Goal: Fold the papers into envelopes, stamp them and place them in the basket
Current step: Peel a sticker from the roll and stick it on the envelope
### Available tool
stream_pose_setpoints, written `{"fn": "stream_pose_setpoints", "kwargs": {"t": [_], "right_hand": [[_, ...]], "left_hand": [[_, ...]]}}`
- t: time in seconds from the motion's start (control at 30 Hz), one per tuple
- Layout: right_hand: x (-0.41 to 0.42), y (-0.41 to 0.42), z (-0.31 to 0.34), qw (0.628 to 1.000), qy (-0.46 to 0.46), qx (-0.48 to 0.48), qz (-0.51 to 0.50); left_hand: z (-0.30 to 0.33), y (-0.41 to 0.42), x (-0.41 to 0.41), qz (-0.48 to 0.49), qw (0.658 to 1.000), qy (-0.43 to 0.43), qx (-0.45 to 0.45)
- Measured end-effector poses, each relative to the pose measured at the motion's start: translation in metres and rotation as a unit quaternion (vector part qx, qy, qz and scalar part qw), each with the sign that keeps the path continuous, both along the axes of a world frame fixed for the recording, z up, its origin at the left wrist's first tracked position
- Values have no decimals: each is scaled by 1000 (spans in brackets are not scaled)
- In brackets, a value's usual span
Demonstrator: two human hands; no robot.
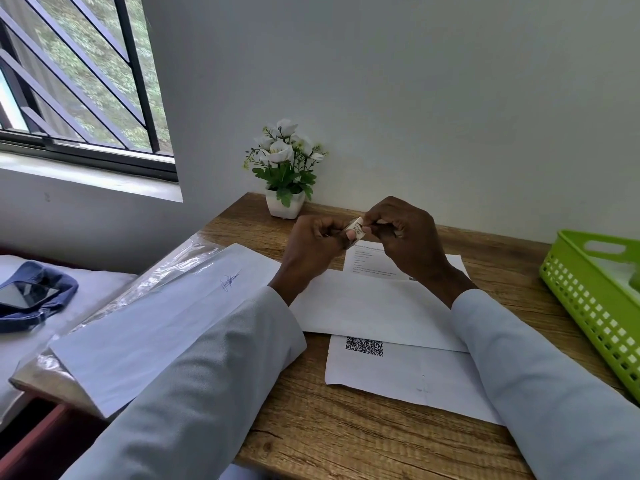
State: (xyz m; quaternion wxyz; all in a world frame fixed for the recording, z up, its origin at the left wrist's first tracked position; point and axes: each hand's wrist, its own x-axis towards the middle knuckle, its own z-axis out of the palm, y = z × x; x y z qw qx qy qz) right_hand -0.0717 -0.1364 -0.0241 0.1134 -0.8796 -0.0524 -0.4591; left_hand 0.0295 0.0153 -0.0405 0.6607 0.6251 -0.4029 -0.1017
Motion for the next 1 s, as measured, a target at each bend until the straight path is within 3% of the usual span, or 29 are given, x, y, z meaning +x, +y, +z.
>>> {"fn": "stream_pose_setpoints", "kwargs": {"t": [0.13,0.43,0.6,0.77,1.0], "right_hand": [[1,-2,0,999,9,36,27],[-2,-4,-1,991,49,118,49],[-5,-2,1,984,89,149,32],[-5,4,5,988,112,99,-48],[1,4,4,985,80,149,-16]], "left_hand": [[1,1,-1,-20,999,45,-8],[2,0,0,-20,998,60,5],[-1,1,5,0,1000,-20,12],[-5,-2,7,46,992,-114,29],[-2,-1,3,44,998,-51,13]]}}
